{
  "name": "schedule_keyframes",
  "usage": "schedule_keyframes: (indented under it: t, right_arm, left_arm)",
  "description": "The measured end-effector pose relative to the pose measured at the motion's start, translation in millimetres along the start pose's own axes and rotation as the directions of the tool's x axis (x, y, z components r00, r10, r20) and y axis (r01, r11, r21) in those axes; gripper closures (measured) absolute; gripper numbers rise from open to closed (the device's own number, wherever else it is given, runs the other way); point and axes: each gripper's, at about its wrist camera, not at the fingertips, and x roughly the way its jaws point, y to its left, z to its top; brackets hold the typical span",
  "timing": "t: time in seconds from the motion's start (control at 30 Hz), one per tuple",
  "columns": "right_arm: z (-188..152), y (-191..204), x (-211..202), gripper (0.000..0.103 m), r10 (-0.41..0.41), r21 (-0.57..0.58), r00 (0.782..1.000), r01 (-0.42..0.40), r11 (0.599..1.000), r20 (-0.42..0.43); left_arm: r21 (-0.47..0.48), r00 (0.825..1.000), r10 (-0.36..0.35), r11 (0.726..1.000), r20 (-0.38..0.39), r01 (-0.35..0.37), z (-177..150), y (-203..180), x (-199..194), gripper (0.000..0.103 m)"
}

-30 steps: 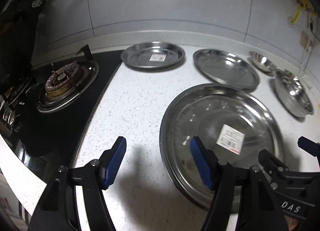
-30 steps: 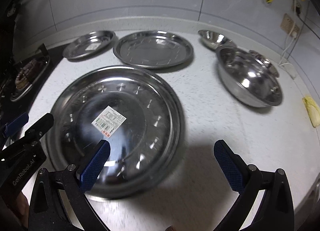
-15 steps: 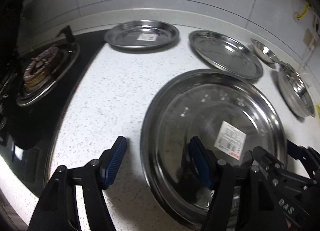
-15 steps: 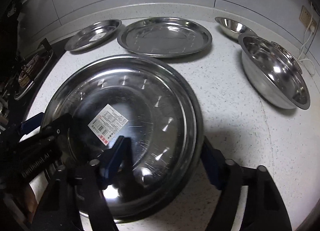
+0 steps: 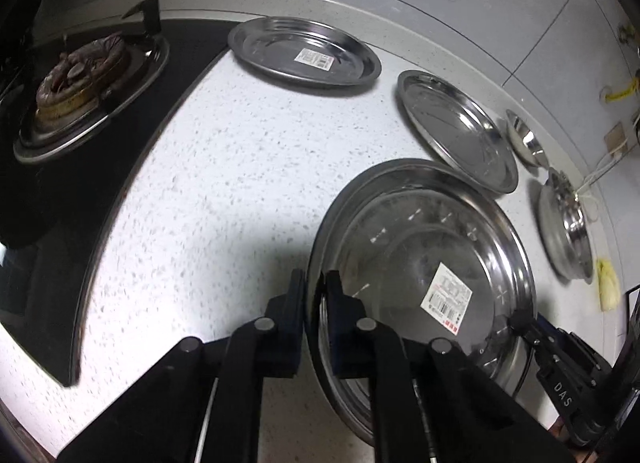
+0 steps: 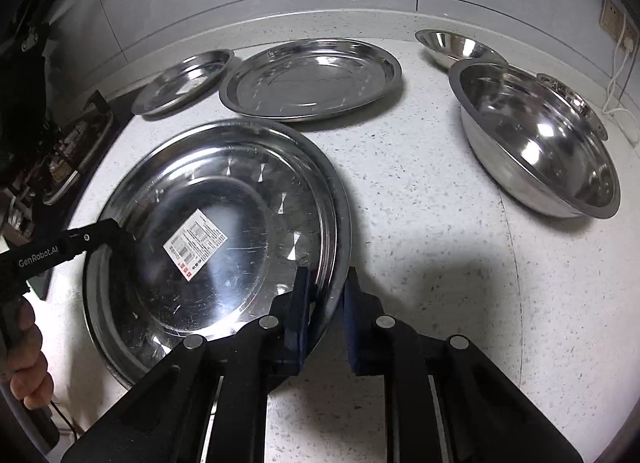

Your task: Organize plates and bowls

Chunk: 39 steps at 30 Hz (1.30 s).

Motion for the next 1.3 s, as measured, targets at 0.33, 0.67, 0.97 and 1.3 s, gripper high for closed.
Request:
schedule_keyframes:
  t: [0.33, 0.67, 0.97, 1.3]
  right_arm:
    - [-12, -6, -63, 0.090, 0.033, -0.029, 0.996, -0.030, 0.999, 0.081]
    - [-50, -22, -132, 0.089, 0.066, -0.033, 0.992, -0.063, 0.997, 0.108]
    - [-78, -30, -133, 0.089, 0.069, -0.021, 0.996, -0.068, 0.997, 0.050]
    - [-83, -27, -116, 0.089, 0.070, -0.002, 0.997, -0.070, 0.998, -0.012]
  left_arm:
    - [0.045, 0.996, 0.029, 0.998, 0.089, -0.034, -23, -27, -65, 0.093]
    - [0.039, 0.998, 0.014, 0.999, 0.068, -0.017, -74, -42, -120, 0.093]
    - [0.035, 0.999, 0.045, 0.998, 0.012, -0.045, -99, -46, -117, 0.093]
    - [0.037, 0.998, 0.060, 0.997, 0.002, -0.060, -92, -41, -116, 0.093]
